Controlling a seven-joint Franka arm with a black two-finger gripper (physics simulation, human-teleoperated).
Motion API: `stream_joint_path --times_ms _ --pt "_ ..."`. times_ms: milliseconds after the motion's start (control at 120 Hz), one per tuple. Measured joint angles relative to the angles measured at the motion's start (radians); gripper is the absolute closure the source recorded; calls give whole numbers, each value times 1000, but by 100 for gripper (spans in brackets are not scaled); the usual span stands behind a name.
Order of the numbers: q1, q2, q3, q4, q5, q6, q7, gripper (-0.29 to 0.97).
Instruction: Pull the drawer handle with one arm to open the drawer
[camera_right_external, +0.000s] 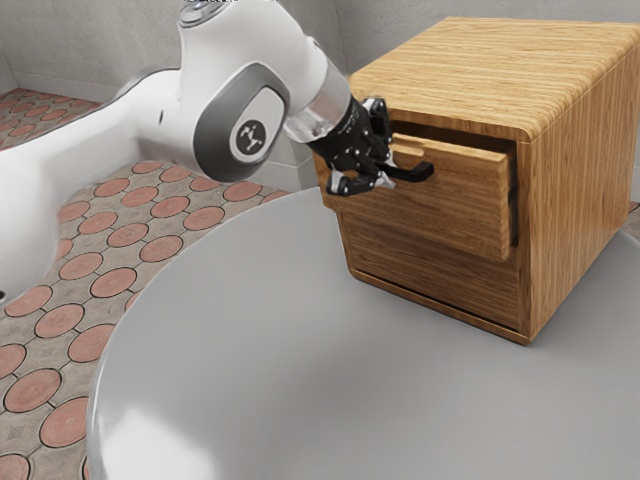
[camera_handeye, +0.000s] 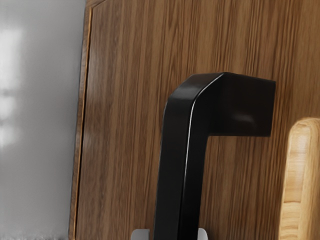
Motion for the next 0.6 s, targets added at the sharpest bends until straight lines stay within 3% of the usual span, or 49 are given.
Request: stream_joint_path --times_ms 600 --pt "3 -235 -5 -276 -14 -17 -3 78"
